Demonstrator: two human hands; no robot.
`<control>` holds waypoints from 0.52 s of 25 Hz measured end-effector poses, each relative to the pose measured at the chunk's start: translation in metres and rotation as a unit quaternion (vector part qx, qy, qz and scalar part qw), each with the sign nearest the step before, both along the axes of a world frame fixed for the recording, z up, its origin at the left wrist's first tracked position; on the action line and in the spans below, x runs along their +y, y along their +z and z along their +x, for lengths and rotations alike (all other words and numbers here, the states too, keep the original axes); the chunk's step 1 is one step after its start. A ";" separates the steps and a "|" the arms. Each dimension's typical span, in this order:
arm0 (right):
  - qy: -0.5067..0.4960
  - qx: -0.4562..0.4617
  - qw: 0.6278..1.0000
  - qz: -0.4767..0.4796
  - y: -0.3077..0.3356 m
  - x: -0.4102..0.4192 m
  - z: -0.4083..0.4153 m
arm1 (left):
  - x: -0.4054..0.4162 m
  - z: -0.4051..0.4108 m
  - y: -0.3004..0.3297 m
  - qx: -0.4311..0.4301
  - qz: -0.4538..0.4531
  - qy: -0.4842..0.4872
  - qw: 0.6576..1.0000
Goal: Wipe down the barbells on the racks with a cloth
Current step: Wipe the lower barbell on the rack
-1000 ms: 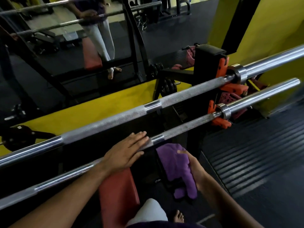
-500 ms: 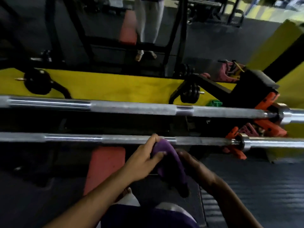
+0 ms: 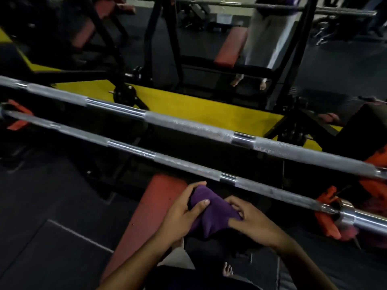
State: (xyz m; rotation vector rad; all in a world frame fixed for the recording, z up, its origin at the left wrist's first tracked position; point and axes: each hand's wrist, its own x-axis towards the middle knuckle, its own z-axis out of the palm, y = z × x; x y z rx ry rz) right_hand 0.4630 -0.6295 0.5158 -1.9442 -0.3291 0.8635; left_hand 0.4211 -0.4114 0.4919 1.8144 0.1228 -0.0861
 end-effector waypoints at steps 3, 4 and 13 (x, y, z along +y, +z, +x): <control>0.011 -0.021 0.999 0.021 -0.005 -0.013 -0.004 | -0.019 -0.013 0.003 0.055 -0.108 0.086 0.989; -0.036 -0.026 0.998 0.048 -0.006 -0.015 -0.004 | -0.023 -0.017 0.007 0.071 -0.132 0.106 0.983; -0.148 -0.378 0.909 -0.091 0.007 -0.014 0.058 | -0.061 0.015 0.008 0.099 -0.305 0.145 0.936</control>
